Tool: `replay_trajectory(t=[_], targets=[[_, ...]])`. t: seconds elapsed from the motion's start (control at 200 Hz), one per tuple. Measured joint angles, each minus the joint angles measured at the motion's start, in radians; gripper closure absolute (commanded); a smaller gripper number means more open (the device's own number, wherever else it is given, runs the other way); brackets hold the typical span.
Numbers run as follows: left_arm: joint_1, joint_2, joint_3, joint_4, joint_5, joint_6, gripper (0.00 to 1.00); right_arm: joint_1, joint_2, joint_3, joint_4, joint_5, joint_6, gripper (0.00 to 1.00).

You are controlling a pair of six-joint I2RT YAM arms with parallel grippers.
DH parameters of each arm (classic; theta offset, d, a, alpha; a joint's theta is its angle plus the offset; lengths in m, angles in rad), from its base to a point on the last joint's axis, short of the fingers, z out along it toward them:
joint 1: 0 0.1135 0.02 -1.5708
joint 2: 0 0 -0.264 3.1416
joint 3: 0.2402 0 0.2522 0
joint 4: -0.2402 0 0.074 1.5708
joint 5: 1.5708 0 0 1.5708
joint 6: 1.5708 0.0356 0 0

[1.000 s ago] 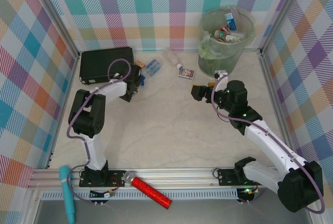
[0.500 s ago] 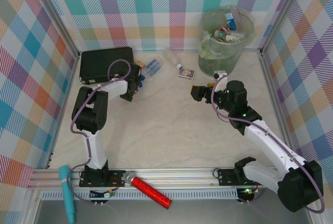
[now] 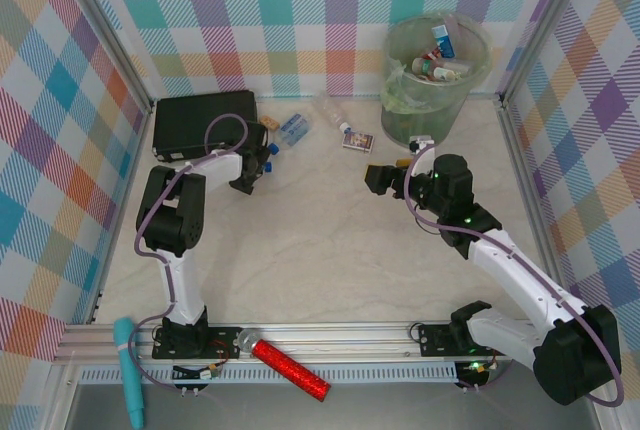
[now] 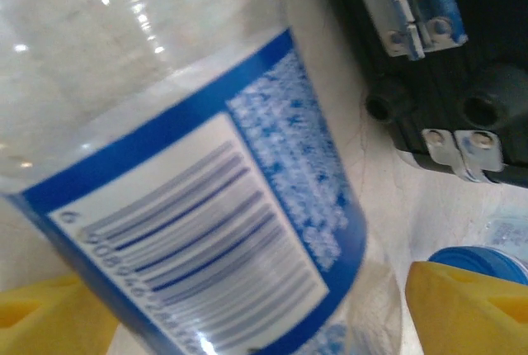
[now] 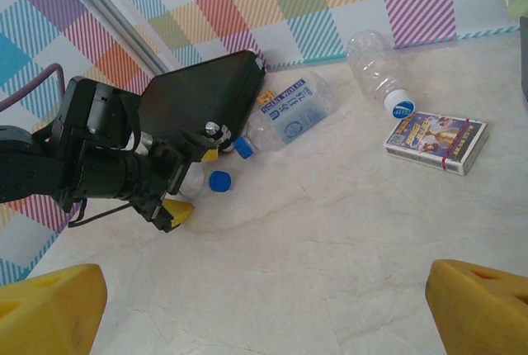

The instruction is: Put the plastic bottles in the bin

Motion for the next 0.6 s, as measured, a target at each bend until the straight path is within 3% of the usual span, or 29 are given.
replay_trajectory(t=[0.16,0.37,0.6], targets=[[0.006,-0.01,-0.029,0.001,0.011,0.008,0.39,0.0,0.0,0.0,0.006,0.0,0.0,0.01],[0.01,-0.074,-0.138,0.113,0.03,0.035,0.37,0.004,0.0,0.0,0.006,0.0,0.0,0.01],[0.006,-0.219,-0.285,0.125,0.056,0.171,0.37,0.006,0.0,0.0,0.005,-0.01,0.0,0.01]])
